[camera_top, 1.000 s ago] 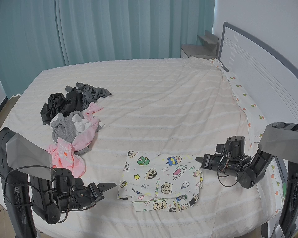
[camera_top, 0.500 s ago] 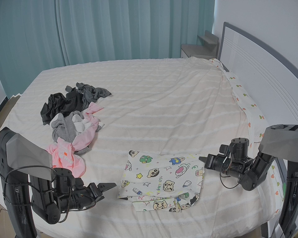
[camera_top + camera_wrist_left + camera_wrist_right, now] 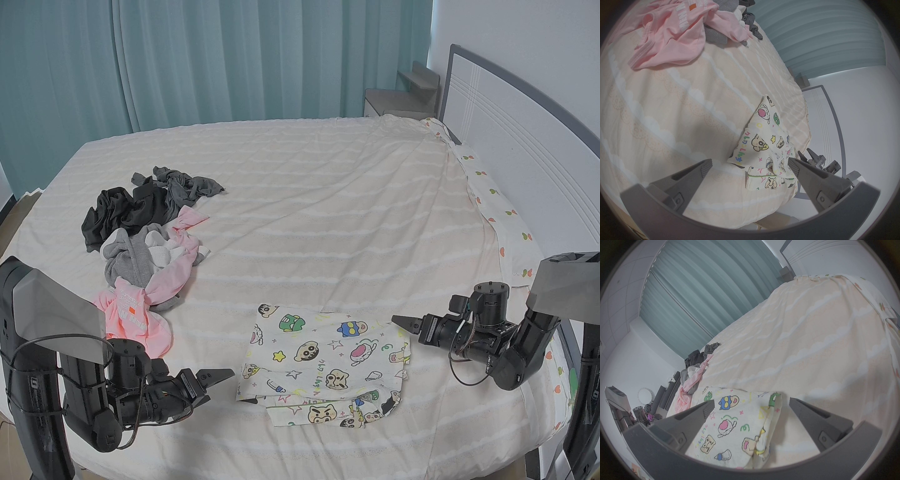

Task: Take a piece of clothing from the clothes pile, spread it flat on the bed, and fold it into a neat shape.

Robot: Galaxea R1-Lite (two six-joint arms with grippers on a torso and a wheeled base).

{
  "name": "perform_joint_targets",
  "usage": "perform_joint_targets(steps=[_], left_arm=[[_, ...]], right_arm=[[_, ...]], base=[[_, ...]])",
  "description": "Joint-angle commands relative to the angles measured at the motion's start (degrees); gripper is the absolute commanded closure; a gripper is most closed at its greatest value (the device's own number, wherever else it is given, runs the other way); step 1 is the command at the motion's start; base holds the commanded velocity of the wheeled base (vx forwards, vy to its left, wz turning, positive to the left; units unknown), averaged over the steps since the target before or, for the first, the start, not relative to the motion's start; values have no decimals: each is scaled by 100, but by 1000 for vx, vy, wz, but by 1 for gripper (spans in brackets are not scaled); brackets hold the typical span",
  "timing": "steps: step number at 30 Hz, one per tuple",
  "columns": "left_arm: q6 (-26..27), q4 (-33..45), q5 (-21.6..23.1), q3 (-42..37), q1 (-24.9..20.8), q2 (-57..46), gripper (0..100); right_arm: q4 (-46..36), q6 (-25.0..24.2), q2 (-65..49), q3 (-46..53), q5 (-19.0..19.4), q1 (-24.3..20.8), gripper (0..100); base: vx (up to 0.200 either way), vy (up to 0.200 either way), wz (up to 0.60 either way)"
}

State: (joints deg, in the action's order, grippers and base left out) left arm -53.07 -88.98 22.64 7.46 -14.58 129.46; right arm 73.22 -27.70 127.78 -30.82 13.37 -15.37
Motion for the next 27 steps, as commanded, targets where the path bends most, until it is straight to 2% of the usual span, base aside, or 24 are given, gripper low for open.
perform_joint_targets(steps=[1,6,10,16,27], left_arm=[[-2,-102,-5,10,-1,9,0],[-2,-102,-5,1,-1,9,0],[-2,-102,-5,1,-1,9,0],[-2,-102,-5,1,-1,9,0],[-2,-102,-5,1,-1,9,0]], right_arm=[[307,-16,-438,744,25,-177,0],[782,-104,-412,1429,34,-467,0],[1221,-430,-359,1746,25,-783,0],[1388,-456,10,1719,7,-1047,0],[1608,-438,397,1676,-10,-1179,0]], base=[[0,0,0],[0,0,0],[0,0,0],[0,0,0],[0,0,0]])
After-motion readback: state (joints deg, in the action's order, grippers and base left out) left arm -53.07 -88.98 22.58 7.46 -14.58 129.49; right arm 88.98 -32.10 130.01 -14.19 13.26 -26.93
